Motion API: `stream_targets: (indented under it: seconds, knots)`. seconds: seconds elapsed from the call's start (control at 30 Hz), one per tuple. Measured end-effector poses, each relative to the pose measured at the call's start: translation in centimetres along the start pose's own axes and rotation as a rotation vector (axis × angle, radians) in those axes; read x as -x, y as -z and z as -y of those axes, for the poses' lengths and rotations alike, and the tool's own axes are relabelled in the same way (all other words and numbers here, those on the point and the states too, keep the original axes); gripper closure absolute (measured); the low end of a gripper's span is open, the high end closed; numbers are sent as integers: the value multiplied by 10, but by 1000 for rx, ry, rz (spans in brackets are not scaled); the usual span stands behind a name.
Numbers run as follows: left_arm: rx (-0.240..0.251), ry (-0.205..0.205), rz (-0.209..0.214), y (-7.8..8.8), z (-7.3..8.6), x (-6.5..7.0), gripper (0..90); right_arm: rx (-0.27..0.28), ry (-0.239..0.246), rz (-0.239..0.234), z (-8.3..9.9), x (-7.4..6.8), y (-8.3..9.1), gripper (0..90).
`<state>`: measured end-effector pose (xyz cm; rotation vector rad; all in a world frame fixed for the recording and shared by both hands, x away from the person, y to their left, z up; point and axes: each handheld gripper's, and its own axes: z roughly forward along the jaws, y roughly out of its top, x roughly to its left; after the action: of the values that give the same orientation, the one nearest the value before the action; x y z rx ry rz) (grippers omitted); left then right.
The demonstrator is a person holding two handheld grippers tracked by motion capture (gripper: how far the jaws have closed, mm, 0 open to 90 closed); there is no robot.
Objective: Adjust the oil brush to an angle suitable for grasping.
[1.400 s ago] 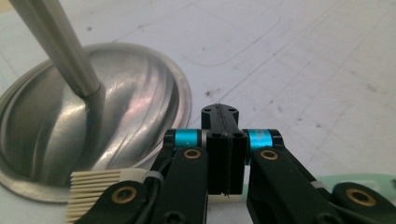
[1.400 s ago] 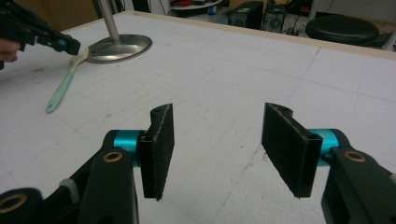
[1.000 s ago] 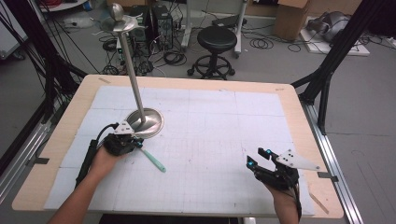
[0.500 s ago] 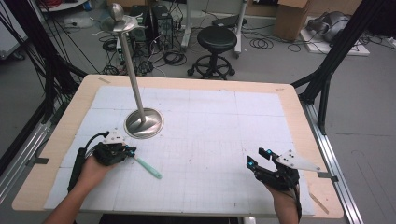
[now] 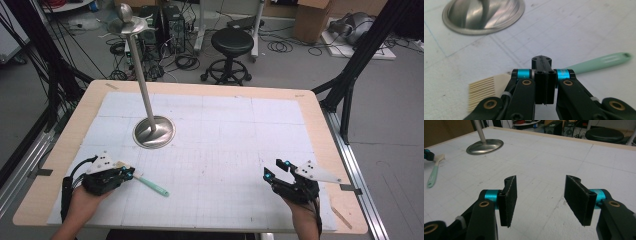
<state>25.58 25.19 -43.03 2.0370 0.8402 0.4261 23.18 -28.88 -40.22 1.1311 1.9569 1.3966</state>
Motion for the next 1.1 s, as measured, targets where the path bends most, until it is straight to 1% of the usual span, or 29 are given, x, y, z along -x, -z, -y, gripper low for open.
stream_targets:
  seconds: [0.03,0.07,0.1,0.13,0.17,0.23,0.27,0.3,0.33,0.37,0.43,0.5,0.53,0.57,0.63,0.7,0.73,0.83,0.9,1.03,1.1]
  knots:
    - [9,-5,7,1,0,4,896,0,-3,-1,0,0,-1,435]
    - [14,-15,34,1,-1,12,896,-2,-3,0,0,0,-1,435]
    - [15,-23,48,1,-1,16,896,-2,-3,0,0,0,-1,435]
    - [23,-31,65,-1,-1,23,896,-3,-3,0,0,0,-2,435]
    - [24,-48,79,-2,-1,28,896,-1,-3,-1,0,0,-2,435]
    - [22,-61,111,-7,-1,39,896,0,-6,-2,0,0,-1,435]
    - [12,-66,129,-9,0,43,896,5,-1,-1,0,0,0,435]
    - [1,-74,144,-12,0,48,896,4,-12,1,0,0,1,435]
    - [-13,-83,157,-15,0,54,896,10,-4,1,0,1,1,435]
    - [-23,-93,162,-17,0,57,896,10,-13,1,0,1,1,434]
    - [-47,-106,177,-23,-1,63,895,13,-10,4,1,2,2,434]
    - [-88,-129,194,-29,-2,68,895,12,-15,4,1,2,3,433]
    - [-99,-143,191,-32,-2,70,895,17,-12,5,1,3,3,433]
    - [-91,-138,190,-34,-4,70,895,19,-16,5,1,3,3,433]
    - [-92,-121,166,-38,-7,70,892,20,-18,6,1,3,3,432]
    - [-97,-113,149,-43,-11,69,892,21,-16,7,1,3,3,433]
    - [-101,-114,132,-47,-14,69,892,17,-26,6,1,2,4,433]
    - [-107,-106,107,-56,-21,67,891,20,-18,8,0,3,4,433]
    - [-107,-77,96,-62,-25,62,885,20,-18,7,0,3,3,433]
    - [-112,-48,39,-74,-34,52,880,19,-10,4,0,2,2,433]
    - [-112,-25,15,-79,-37,48,880,14,-12,3,0,2,2,434]
